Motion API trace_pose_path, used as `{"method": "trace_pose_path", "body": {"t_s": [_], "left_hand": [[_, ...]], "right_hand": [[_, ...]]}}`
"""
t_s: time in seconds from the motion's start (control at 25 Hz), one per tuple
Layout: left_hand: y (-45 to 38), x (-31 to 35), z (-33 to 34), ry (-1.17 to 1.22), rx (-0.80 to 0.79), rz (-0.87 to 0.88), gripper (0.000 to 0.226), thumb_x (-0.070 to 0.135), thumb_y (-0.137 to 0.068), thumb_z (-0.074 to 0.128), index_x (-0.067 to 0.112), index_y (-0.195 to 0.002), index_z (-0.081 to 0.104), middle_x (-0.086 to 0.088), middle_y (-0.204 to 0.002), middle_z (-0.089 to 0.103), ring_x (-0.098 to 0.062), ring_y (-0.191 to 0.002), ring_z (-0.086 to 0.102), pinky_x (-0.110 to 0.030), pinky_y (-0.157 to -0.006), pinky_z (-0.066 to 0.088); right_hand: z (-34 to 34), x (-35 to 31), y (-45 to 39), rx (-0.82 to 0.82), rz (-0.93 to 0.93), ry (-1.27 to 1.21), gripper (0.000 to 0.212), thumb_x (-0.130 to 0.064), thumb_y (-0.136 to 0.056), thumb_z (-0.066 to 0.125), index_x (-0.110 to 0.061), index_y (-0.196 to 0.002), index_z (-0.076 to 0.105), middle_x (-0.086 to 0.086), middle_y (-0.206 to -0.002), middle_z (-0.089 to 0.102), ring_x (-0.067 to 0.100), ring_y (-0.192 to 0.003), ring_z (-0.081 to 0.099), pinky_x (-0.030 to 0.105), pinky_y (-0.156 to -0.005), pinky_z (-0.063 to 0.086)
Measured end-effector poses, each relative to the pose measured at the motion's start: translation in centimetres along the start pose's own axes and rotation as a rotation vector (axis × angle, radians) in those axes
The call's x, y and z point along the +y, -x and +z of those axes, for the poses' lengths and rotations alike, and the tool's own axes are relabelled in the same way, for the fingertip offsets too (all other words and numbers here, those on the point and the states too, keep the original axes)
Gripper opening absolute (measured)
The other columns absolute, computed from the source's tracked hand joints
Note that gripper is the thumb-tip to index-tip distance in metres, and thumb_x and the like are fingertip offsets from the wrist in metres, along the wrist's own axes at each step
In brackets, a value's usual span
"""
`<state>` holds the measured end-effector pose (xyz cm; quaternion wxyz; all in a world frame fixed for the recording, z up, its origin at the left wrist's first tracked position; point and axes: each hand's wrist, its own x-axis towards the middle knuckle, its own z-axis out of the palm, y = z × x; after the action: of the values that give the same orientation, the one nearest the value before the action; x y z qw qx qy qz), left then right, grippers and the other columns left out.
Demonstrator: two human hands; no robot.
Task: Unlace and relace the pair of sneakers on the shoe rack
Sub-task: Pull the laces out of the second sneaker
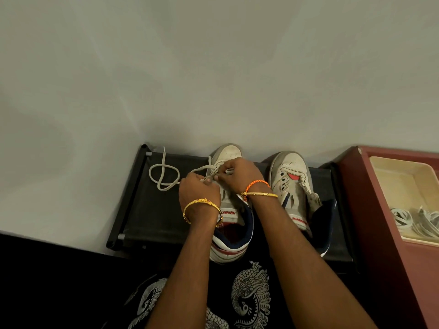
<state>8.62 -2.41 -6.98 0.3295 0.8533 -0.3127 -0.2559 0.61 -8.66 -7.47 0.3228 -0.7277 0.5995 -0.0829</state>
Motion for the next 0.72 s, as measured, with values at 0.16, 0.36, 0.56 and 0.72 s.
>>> {"method": "trace_pose_path", "body": {"t_s": [0.16, 0.36, 0.56, 0.72], "left_hand": [[0.0, 0.1, -0.1, -0.015, 0.008, -0.002, 0.017, 0.016, -0.090, 0.058, 0.006, -0.103, 0.061, -0.011, -0.107, 0.061, -0.013, -0.081, 0.048, -0.020, -0.057, 0.031], [0.0, 0.3, -0.2, -0.030, 0.037, -0.022, 0.019, 0.016, -0.091, 0.057, 0.005, -0.107, 0.061, -0.012, -0.110, 0.061, -0.021, -0.092, 0.058, -0.025, -0.066, 0.039], [0.1, 0.5, -0.3, -0.028, 0.019, -0.037, 0.021, 0.016, -0.092, 0.057, 0.004, -0.109, 0.060, -0.013, -0.113, 0.059, -0.023, -0.096, 0.059, -0.026, -0.068, 0.040], [0.1, 0.5, -0.2, -0.012, 0.011, -0.039, 0.022, 0.016, -0.091, 0.057, 0.004, -0.109, 0.060, -0.013, -0.113, 0.059, -0.023, -0.096, 0.058, -0.026, -0.068, 0.041]], "right_hand": [[-0.4, 0.6, 0.1, 0.062, -0.017, -0.132, 0.018, -0.022, -0.086, 0.066, -0.009, -0.096, 0.072, 0.010, -0.109, 0.067, 0.023, -0.101, 0.059, 0.028, -0.087, 0.046], [-2.6, 2.2, 0.4, 0.352, 0.057, -0.465, 0.009, -0.011, -0.087, 0.058, -0.007, -0.083, 0.065, 0.015, -0.107, 0.058, 0.020, -0.089, 0.053, 0.020, -0.072, 0.036], [-6.0, 3.5, 1.1, 0.604, 0.347, -1.473, 0.020, -0.008, -0.097, 0.039, -0.005, -0.091, 0.057, 0.006, -0.077, 0.056, 0.018, -0.065, 0.052, 0.026, -0.056, 0.045], [-5.9, 2.1, 1.5, 0.485, 0.268, -1.934, 0.023, -0.012, -0.099, 0.037, -0.012, -0.077, 0.043, 0.000, -0.059, 0.050, 0.015, -0.055, 0.050, 0.024, -0.049, 0.044]]}}
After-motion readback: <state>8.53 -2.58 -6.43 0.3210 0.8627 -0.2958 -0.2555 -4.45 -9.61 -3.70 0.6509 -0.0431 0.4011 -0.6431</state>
